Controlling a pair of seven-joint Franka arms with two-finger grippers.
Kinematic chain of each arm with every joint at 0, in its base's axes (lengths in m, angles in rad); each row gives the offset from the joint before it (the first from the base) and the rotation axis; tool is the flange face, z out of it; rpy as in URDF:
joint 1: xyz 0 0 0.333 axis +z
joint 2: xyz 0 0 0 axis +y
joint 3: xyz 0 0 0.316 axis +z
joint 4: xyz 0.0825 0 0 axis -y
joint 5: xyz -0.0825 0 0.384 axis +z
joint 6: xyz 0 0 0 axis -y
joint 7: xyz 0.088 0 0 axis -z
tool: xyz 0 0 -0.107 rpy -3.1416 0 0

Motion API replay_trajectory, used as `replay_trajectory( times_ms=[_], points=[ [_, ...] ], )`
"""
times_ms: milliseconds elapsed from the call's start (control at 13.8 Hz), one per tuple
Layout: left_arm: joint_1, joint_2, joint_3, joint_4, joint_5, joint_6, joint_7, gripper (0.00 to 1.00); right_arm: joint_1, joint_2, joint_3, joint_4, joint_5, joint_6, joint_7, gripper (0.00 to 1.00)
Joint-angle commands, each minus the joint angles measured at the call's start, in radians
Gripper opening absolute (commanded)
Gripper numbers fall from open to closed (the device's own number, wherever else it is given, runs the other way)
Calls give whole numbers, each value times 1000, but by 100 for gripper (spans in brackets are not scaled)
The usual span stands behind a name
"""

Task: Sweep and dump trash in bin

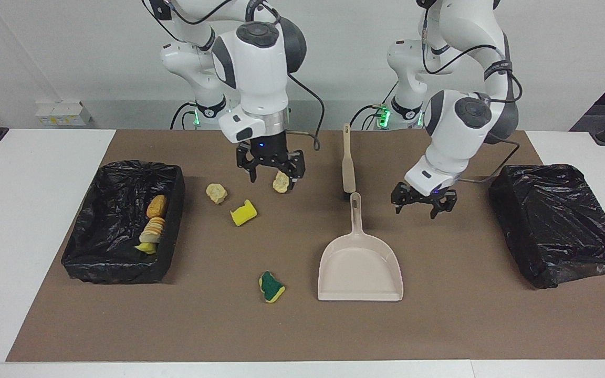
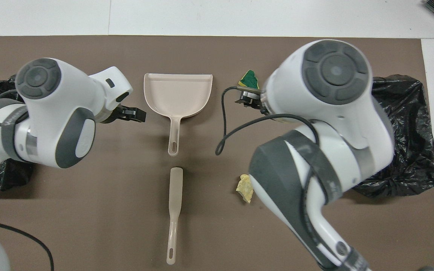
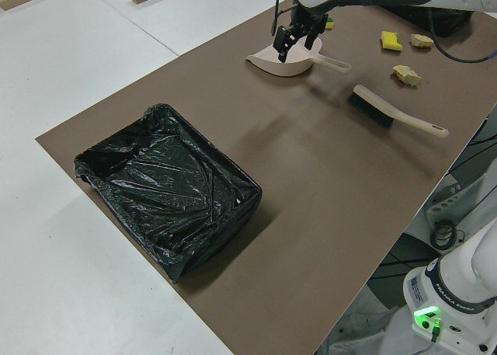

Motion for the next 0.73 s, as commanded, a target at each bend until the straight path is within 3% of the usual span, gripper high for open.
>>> replay_trajectory(
  times_ms=[0, 145, 290, 436, 653],
  points=[
    [-120, 32, 18, -9, -1, 71, -151, 100, -128, -168, 10, -179, 91, -13, -170, 100],
    [-166, 32, 15, -57, -1, 104, -161, 100, -185, -192, 9, -179, 110, -65, -238, 100],
    [-182, 23, 15, -124, -1, 193, -208, 88, -214, -193, 7, -168, 110, -84, -294, 100],
    [-193, 31, 15, -134, -1, 217, -222, 85, -234, -193, 6, -150, 108, -88, -307, 100],
    [-196, 22, 15, -154, -1, 215, -222, 66, -289, -187, 6, -121, 106, -117, -409, 100]
  ],
)
